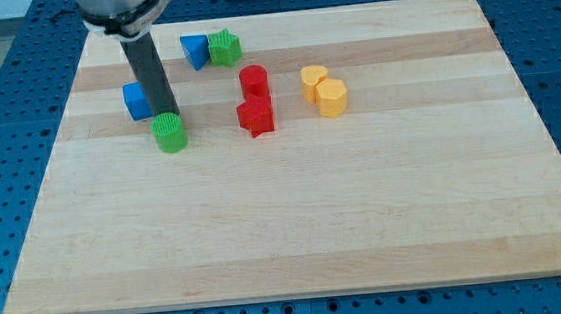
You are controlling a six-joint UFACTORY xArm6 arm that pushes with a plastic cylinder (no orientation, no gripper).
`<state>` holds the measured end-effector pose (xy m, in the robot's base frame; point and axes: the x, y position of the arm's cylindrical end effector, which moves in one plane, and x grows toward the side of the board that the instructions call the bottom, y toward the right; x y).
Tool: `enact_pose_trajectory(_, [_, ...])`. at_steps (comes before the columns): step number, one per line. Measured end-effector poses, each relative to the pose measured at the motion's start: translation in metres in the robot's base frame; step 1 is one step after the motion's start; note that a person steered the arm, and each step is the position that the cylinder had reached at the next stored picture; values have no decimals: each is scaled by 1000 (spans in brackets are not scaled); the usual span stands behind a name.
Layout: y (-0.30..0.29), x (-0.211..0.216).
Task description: Push green circle down and a bit right
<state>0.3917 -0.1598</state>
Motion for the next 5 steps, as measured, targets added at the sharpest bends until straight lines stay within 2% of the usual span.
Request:
enact_pose_trajectory(1, [0,29])
enact_pose_trajectory(2, [-28,39])
enact_pose_trajectory(3, [-30,79])
enact_pose_trajectory(4, [-16,80])
enact_pose_trajectory(5, [-32,74])
